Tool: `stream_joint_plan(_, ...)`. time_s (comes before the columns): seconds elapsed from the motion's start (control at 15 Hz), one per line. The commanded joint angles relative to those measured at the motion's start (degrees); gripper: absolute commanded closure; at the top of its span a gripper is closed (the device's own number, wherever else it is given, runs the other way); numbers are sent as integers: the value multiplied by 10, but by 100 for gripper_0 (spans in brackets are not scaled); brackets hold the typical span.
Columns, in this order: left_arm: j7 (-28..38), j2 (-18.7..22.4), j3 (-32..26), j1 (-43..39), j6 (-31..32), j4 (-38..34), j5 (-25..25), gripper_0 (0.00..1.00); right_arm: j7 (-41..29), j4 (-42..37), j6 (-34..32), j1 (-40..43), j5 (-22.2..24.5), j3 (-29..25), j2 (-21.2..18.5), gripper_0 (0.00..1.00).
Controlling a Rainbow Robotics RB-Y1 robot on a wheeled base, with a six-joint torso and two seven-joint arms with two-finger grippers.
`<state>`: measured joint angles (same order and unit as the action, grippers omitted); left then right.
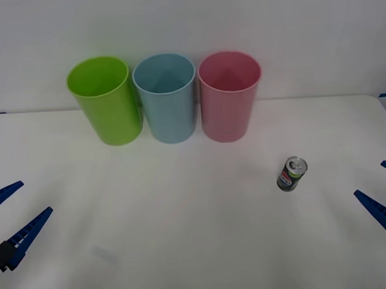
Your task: Grasp the object on the table and drop it into the matching bin: aluminum can to the light blue bin, PET bottle to the pink bin.
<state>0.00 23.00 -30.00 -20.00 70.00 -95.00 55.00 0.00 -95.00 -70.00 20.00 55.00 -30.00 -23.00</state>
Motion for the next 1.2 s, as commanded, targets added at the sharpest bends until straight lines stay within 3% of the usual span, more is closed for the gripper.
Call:
stream_joint_plan(0.07, 0, 0, 0, 0, 0, 0, 0, 0, 0, 3, 2, 1, 0, 3, 4, 0)
stream_joint_plan(0.87, 0, 0, 0, 0, 0, 0, 0, 0, 47, 5, 14, 34, 11, 13, -7, 0)
stream_joint_plan(1.2, 0, 0, 0, 0, 0, 0, 0, 0, 163, 54, 17, 29, 11, 19, -8, 0)
